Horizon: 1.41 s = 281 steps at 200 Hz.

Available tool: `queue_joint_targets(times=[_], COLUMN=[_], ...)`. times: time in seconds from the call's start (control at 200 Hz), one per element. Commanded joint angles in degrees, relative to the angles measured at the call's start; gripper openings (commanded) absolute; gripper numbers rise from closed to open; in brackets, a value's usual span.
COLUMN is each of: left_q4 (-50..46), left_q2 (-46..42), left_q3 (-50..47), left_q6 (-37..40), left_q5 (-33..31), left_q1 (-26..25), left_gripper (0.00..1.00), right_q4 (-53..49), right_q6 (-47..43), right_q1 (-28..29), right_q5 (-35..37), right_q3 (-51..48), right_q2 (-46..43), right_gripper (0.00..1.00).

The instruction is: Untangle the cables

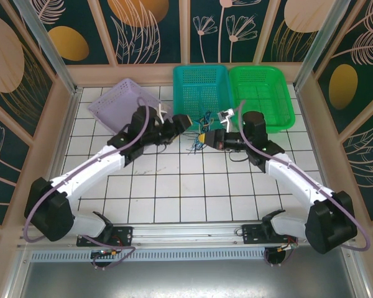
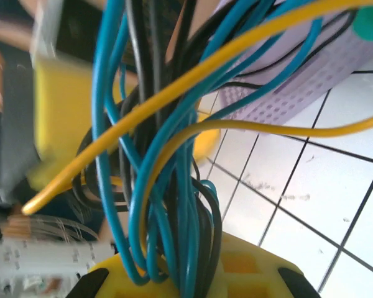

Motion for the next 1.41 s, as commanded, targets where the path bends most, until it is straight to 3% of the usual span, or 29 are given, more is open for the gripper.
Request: queue_joint_targets(times=[0.0, 0.06, 0.185, 0.285, 0.37, 0.465, 0.616, 0.746, 0.796, 1.131, 1.261, 1.401], left_q4=[-7.14, -11.85, -22.23, -30.00, -27.21, -17.83, -12.30, -15.74, -15.12, -17.62, -17.12, -13.67], left_q2=[3.77, 6.85, 11.78, 11.75, 9.81, 7.89, 6.46, 4.31, 3.29, 9.80, 11.19, 12.30], left_q3=[5.70, 10.50, 17.01, 19.47, 15.84, 9.68, 7.59, 8.28, 7.40, 10.19, 9.41, 8.56], left_q6=[8.76, 9.84, 3.30, -2.39, -11.59, -22.45, -30.39, -31.96, -32.91, -25.83, -24.97, -25.55], left_q5=[7.44, 8.37, 9.11, 4.23, 4.55, 7.54, 7.28, 3.93, 3.22, 9.88, 9.77, 10.32], left_q1=[2.02, 2.09, 1.98, 1.97, 1.87, 1.77, 1.76, 1.81, 1.83, 0.67, -0.25, -0.53], left_gripper=[0.76, 0.77, 0.72, 0.74, 0.77, 0.78, 0.80, 0.84, 0.91, 0.93, 0.90, 0.69], right_q4=[-23.60, -29.18, -27.42, -23.45, -20.52, -18.04, -10.47, -5.04, -3.43, 3.01, 3.16, 2.64], right_q6=[-25.98, -28.90, -28.87, -29.89, -32.91, -38.18, -47.65, -53.76, -56.63, -67.45, -66.93, -64.28], right_q1=[0.34, 1.40, 4.34, 8.67, 12.99, 18.43, 24.21, 24.83, 25.44, 29.46, 30.05, 30.66], right_q5=[-1.20, 10.02, 31.96, 46.10, 55.57, 64.83, 78.89, 79.38, 78.55, 81.20, 81.36, 79.93], right_q3=[8.04, 10.07, 9.48, 7.81, 7.14, 6.63, 2.29, -1.44, -2.74, -4.50, -3.04, -2.11], right_q2=[3.89, 5.24, 3.33, 1.60, 1.71, 3.42, 4.57, 3.91, 3.64, 6.54, 7.50, 6.99], right_gripper=[0.00, 0.00, 0.00, 0.00, 0.00, 0.00, 0.00, 0.00, 0.00, 0.00, 0.00, 0.00])
